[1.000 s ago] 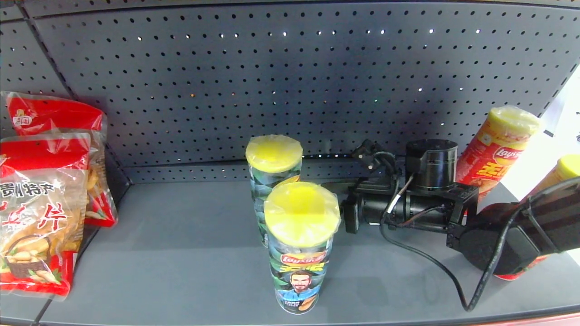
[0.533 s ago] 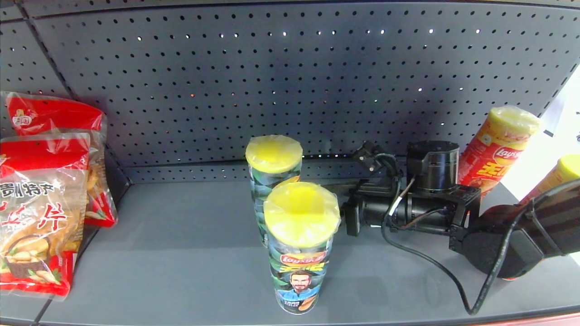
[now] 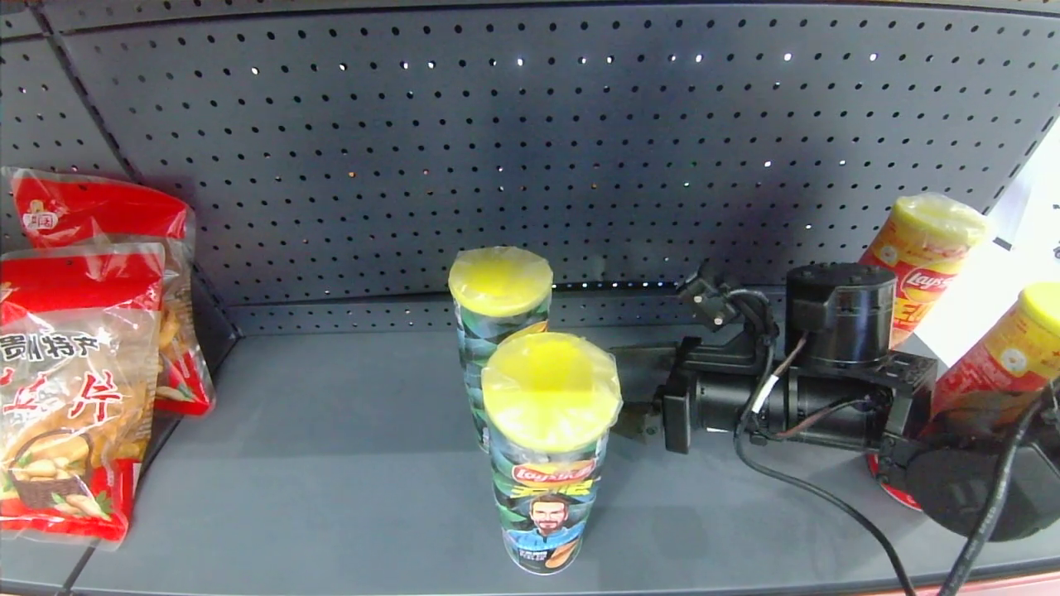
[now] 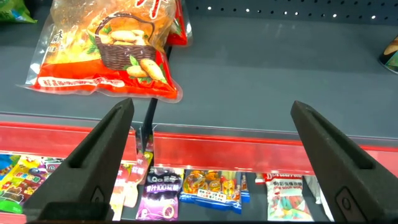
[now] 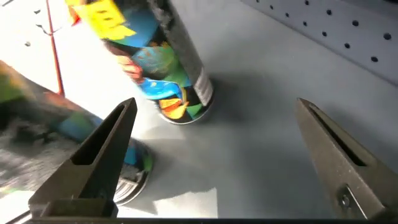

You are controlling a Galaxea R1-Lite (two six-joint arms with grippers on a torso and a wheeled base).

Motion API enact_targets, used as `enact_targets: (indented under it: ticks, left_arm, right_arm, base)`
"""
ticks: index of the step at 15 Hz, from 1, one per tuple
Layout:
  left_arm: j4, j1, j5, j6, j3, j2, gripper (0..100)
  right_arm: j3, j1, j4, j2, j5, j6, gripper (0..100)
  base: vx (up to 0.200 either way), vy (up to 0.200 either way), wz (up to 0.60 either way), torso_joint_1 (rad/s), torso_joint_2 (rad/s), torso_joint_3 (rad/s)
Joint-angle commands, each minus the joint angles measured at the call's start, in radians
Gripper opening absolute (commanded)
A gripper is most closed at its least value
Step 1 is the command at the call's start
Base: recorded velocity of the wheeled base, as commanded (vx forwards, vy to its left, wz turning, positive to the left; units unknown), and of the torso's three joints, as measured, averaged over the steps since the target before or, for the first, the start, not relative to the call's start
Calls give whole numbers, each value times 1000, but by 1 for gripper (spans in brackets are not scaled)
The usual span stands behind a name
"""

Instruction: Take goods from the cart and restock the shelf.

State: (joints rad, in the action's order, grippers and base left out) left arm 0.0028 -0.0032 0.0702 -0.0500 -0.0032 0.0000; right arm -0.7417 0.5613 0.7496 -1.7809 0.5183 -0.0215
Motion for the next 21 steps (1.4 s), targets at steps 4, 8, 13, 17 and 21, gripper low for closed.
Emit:
enact_targets:
  ticks: [4, 8, 13, 17, 21]
  left_arm:
    - [0, 0, 0, -1, 0, 0, 100]
    - [0, 0, 0, -1, 0, 0, 100]
    - [0, 0, 0, -1, 0, 0, 100]
    - [2, 0, 0, -1, 0, 0, 100]
    - [0, 0, 0, -1, 0, 0, 100]
  right_arm:
    - [38, 5, -1, 46, 51, -34, 100]
    - [-24, 22, -1, -12, 68, -38, 100]
    - [-134, 29, -1, -141, 120, -95, 100]
    - [-169, 29, 22, -212, 178, -181, 100]
    - [-185, 32, 30, -239, 206, -187, 100]
  base:
    - [0, 0, 0, 0, 0, 0]
    - [0, 0, 0, 0, 0, 0]
    - [0, 0, 0, 0, 0, 0]
    - [0, 0, 0, 0, 0, 0]
    - [0, 0, 0, 0, 0, 0]
